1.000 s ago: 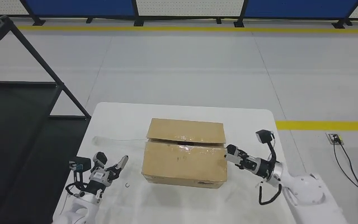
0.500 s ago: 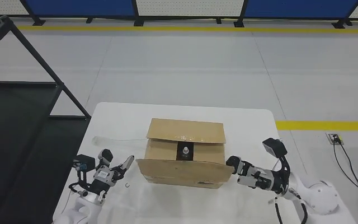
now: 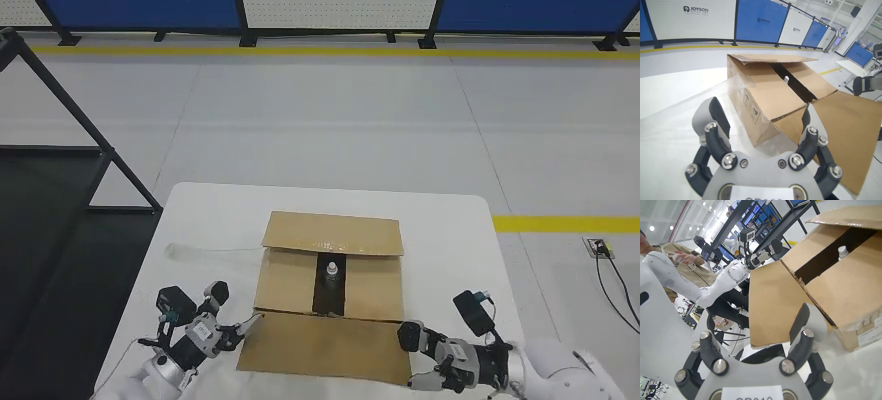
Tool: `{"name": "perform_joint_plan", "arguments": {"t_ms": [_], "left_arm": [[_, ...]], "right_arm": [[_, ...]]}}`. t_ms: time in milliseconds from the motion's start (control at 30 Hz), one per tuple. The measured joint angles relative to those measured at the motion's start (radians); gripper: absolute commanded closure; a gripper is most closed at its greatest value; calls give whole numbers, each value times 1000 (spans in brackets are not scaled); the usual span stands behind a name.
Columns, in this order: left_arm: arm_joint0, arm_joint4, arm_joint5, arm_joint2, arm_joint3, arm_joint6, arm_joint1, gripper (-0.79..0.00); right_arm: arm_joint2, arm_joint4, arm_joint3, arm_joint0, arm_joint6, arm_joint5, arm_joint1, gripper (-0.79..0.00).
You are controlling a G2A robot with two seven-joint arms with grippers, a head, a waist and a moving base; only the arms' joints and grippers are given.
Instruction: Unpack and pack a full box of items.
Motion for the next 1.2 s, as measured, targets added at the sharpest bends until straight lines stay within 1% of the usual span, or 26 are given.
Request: {"name": "perform_joint_plan", "arguments": {"t_ms": [200,233,300,367,400,500,733,800,900,967,1067,1133,1200], "left_arm": [[2,51,-50,7,15,-52,8,-785],[0,59,-51,9,18,-58,9,-785],[-4,70,-45,16,25,-65,10,-785],[-10,75,-33,22,33,-67,10,-785],[-12,76,-27,25,35,-67,10,-785],[-17,81,-11,32,41,-65,11,-785],[-17,82,-10,32,41,-65,11,-785],[-17,82,-10,32,41,-65,11,-785],[-17,82,-10,32,41,-65,11,-785],[-17,82,-10,32,41,-65,11,-785],[-17,82,-10,32,41,-65,11,-785],[-17,82,-10,32,41,-65,11,-785],[-17,82,-10,32,41,-65,11,-785]], "right_arm": [[-53,-1,27,16,-45,-45,47,-785],[-58,18,34,19,-45,-45,53,-785],[-66,104,64,32,-23,-21,64,-785],[-68,213,93,51,27,43,68,-785],[-68,239,96,53,36,61,69,-785],[-68,223,95,52,27,45,68,-785],[-70,220,93,51,25,46,68,-785],[-88,244,80,51,-6,92,63,-785],[-125,319,83,90,-56,210,53,-785],[-154,378,104,137,-62,285,44,-785],[-198,464,147,209,-45,366,30,-785],[-225,511,186,253,-36,404,20,-785],[-256,537,236,304,-56,438,7,-785]]}}
